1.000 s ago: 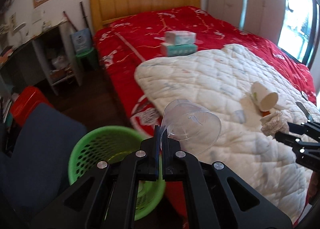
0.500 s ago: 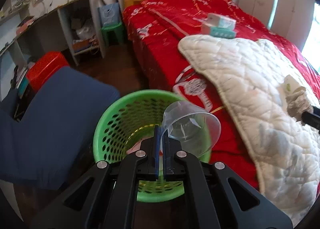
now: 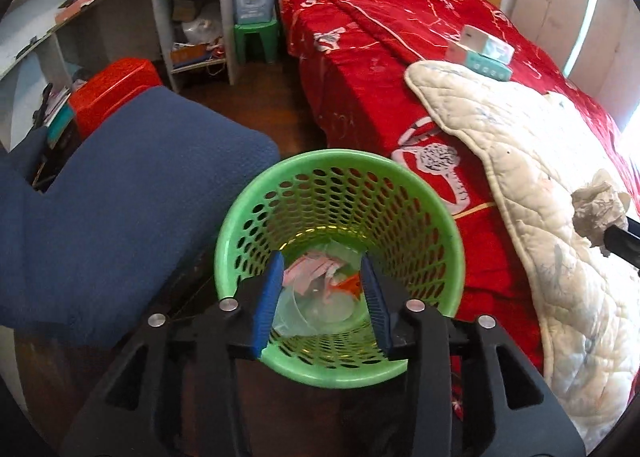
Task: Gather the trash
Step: 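Carry both items over the green basket and open both tools, then grasp white paper cup with left tool while right grasps white foam block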
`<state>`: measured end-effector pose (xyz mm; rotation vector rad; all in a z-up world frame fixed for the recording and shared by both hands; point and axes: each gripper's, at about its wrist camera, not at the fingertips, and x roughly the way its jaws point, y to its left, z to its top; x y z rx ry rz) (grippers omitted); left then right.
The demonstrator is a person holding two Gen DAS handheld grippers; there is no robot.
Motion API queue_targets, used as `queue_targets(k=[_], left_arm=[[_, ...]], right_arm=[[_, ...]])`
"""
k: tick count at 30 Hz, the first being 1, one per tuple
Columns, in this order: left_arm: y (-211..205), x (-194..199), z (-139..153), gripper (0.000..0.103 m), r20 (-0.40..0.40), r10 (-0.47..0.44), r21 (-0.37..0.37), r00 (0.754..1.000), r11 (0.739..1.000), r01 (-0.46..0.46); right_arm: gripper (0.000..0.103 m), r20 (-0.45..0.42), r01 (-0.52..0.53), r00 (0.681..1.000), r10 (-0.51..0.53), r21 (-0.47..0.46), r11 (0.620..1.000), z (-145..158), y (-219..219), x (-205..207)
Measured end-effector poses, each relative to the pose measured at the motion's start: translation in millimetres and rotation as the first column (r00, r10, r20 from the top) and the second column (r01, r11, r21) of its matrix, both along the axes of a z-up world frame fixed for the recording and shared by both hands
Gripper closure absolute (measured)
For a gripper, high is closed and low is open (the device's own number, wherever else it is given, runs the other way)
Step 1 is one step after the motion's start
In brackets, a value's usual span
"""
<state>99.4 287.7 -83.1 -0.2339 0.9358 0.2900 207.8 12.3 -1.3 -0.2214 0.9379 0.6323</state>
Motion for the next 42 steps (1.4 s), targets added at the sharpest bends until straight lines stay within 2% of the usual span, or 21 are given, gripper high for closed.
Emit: queue_targets(k=[10,18,21,24,34,36,42], left_arm=[[20,-24,8,0.048,0.027,0.063,0.002,0.998,0.998,-0.063],[34,-36,7,0.045,0.031,0.102,-0.016,0.994,0.995,-0.101],[37,-38,6,0.045,0.03,0.114,-0.028,0.993,0.993,-0.113],[37,-37,3,0.045,0.025,0.113,-0.03,0.993,0.993,-0.112],[11,-24,1,0.043,0.016,0.075,-0.035,0.997,0.997,-0.075],[1,-19,2,0.041,0.015,0.059,-0.035,0.998,0.998,-0.058],[-42,5,8,0.039,0.024,-0.022,-0.047,0.999,0.999,0.023]], right_arm=[[0.06,-0.043,-0.081,0.996,0.08,0.0,0.997,-18,56,-1],[0.059,-0.085,-0.124,0.988,0.125,0.015,0.992,-34,94,-6],[0.052,-0.087,-0.124,0.988,0.125,0.018,0.992,-36,101,-9],[0.05,-0.084,-0.125,0.988,0.126,0.019,0.992,-34,100,-11],[0.032,-0.036,-0.033,0.999,0.035,0.035,0.999,-11,33,-6],[0.027,-0.018,0.004,1.0,-0.004,0.032,0.999,-6,9,-3],[0.023,0.01,0.136,0.991,-0.137,0.015,0.991,5,-66,14]])
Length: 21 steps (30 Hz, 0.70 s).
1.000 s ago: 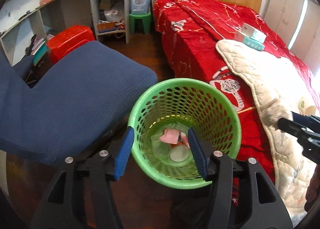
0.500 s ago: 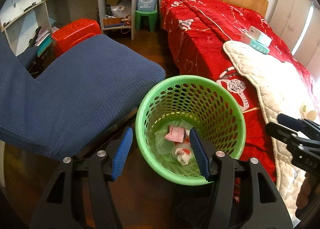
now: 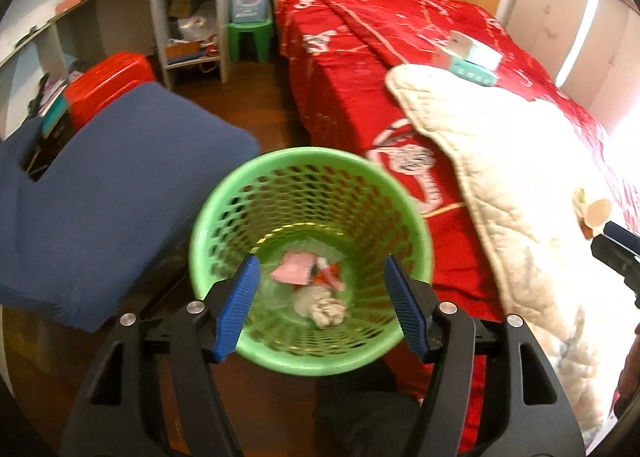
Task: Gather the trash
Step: 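Grasp white paper cup with left tool while right grasps white foam block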
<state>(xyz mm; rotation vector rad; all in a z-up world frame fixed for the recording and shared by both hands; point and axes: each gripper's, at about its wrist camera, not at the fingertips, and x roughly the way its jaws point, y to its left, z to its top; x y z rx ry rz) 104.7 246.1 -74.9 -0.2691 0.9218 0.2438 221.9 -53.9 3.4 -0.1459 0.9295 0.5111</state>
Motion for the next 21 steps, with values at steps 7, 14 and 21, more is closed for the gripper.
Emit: queue_targets(k=[7,14,21], left_arm=[[-48,29,9,0.038,0.007,-0.095,-0.013,0.995,0.995,0.095],[-97,65,23,0.036,0.02,-0.186,-0.034,0.982,0.982,0.187],[-151,108,41,0.034,0.037,-0.285,-0.038,0.958,0.957,0.286]], right_arm=[[0.021,0.003,0.167,0.986,-0.167,-0.004,0.986,6,-94,22],[0.019,0.007,0.334,0.942,-0.334,-0.034,0.942,2,-179,50],[0.019,-0.041,0.451,0.89,-0.454,-0.061,0.89,-19,-234,92]])
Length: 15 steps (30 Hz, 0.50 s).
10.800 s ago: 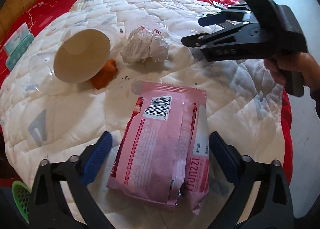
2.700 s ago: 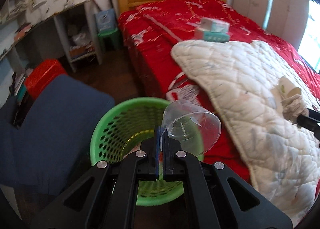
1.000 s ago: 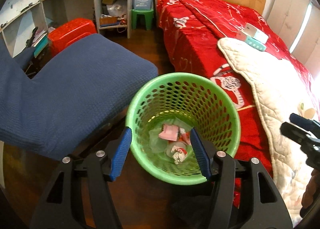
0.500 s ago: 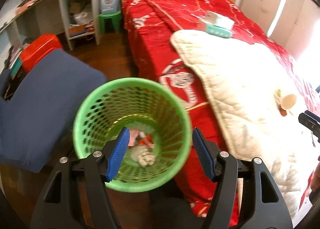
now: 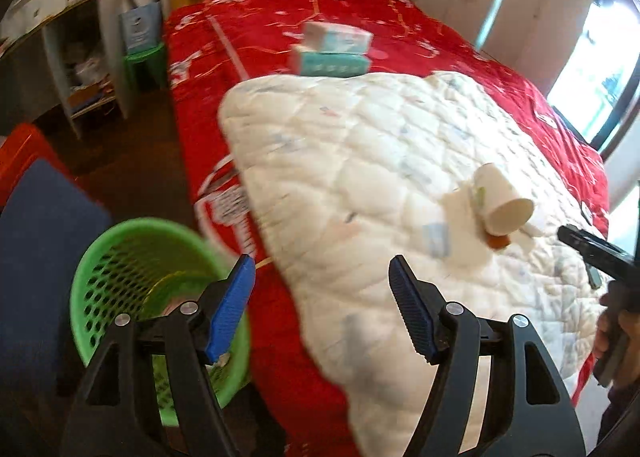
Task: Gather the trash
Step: 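Grasp white paper cup with left tool while right grasps white foam block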
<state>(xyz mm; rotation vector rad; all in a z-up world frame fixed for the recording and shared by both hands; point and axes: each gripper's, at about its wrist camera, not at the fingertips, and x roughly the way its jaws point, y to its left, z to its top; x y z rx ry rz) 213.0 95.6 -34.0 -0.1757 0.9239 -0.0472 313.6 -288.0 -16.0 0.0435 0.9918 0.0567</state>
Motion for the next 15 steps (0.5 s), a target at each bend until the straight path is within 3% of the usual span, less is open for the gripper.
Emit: queue_targets(k=[8,15], left_arm=[[-54,56,13,0.033,-0.008,-0.087,-0.003,0.996,0.996,0.087],[-89,90,17,0.029,-0.03,-0.135,-0.028,0.99,0.991,0.134]], right_arm=[[0.019,-0.073,0.067,0.995,-0.063,0.048,0.997,-27,-27,46],[0.019,-0.135,0.111,0.985,-0.106,0.026,0.993,-50,-28,72]])
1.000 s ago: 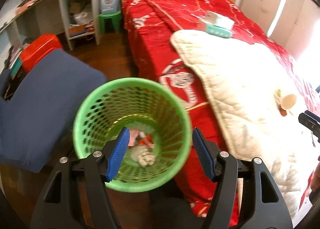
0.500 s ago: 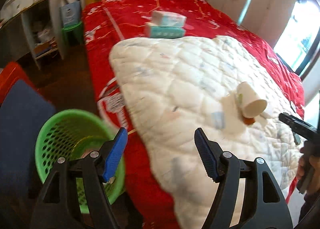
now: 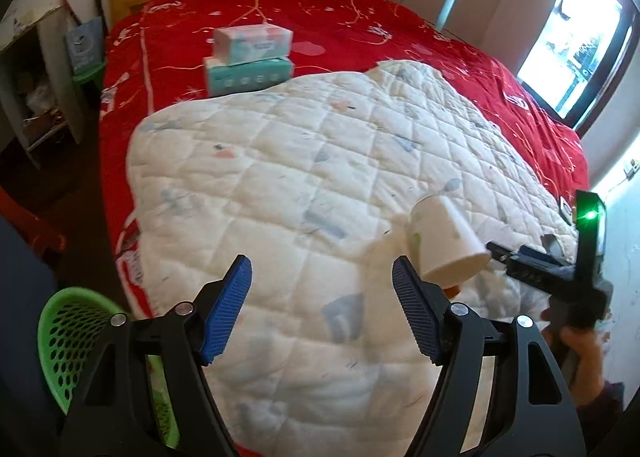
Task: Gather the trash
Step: 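Grasp white paper cup with left tool while right grasps white foam block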
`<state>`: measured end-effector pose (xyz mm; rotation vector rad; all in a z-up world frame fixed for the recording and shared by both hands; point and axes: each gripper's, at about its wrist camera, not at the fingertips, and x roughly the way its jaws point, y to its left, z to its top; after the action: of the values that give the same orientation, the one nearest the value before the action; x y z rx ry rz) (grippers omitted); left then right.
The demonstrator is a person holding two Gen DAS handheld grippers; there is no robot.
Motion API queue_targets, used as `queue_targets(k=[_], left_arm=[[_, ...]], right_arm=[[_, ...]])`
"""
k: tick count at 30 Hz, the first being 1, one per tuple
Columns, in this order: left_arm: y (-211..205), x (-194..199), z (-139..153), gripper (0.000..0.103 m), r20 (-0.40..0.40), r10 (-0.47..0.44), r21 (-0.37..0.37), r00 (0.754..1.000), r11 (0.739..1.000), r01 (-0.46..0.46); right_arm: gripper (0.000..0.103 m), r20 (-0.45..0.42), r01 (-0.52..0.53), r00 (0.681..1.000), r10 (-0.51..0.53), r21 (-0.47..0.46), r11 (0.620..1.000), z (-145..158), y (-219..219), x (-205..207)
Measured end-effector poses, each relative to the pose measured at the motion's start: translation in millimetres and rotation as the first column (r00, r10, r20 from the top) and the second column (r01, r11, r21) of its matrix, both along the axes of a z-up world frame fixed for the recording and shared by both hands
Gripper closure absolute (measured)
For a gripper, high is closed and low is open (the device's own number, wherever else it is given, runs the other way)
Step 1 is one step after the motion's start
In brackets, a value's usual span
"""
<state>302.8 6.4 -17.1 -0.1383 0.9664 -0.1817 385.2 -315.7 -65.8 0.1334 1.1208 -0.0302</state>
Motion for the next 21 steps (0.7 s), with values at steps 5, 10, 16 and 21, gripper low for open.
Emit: queue_targets(k=[5,10,16,21], left_arm=[[-33,19,4,0.026,-0.004,-0.047,0.0,0.999,0.999,0.047],[-68,38,2,0.023,-0.027,-0.105,0.004,0.994,0.994,0.105],[-103,56,-15,0.022,-0.109,-0.146,-0.025,0.983,0.989,0.144],[-124,68,-32,0.022,-0.171,-0.151,-0.034,0.974,0.988,0.148]], right_arm=[[0.032,-0.033,0.005,0.999,-0.004,0.023,1.0,-13,-5,8],[0.047,-0.024,-0.023,0.999,0.024,0.041,0.999,-14,-13,2],[0.053,-0.005,-0.049,0.999,0.049,0.055,0.997,-9,-24,-8],[0.053,0.012,-0.055,0.998,0.054,0.073,0.996,-5,-34,-15]])
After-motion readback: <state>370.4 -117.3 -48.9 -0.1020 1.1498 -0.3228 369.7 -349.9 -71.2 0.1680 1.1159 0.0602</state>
